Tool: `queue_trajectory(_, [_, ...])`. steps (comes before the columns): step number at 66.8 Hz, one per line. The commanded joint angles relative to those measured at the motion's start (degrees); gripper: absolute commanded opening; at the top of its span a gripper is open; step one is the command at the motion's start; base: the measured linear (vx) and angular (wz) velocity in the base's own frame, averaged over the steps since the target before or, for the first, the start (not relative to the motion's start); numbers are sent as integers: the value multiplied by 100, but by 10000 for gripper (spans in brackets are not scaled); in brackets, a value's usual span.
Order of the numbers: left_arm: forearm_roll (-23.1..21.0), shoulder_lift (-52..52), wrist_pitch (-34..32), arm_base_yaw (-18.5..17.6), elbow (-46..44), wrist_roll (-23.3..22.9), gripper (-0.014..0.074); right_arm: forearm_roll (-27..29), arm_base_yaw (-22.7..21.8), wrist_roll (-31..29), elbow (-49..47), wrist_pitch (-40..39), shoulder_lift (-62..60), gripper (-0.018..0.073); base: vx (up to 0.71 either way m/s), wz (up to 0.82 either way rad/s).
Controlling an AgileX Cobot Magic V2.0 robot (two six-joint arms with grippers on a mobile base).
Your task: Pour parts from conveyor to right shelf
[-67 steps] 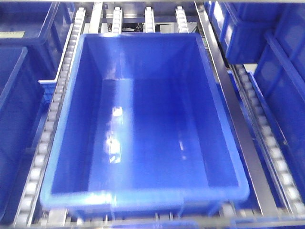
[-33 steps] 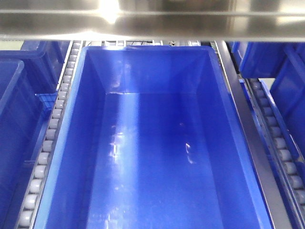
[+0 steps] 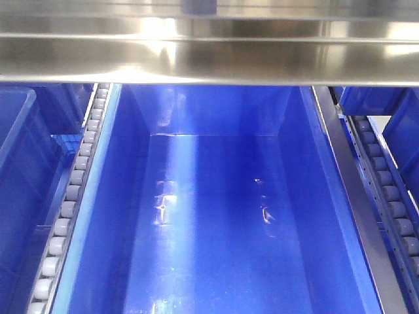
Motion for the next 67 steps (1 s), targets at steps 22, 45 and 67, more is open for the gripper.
queue_trajectory(22, [-35,-34,-416,-28,-112,-42,-6,0,-5,-32,-157,-466,73,-4,0,0])
queue_trajectory(45, [-35,-34,-416,-28,-112,-42,-6,6,-5,-32,-157,-467,73,-4,0,0])
queue_trajectory(67, [-35,-34,-416,-28,-112,-42,-6,2,-5,-27,-157,-879,73,-4,0,0])
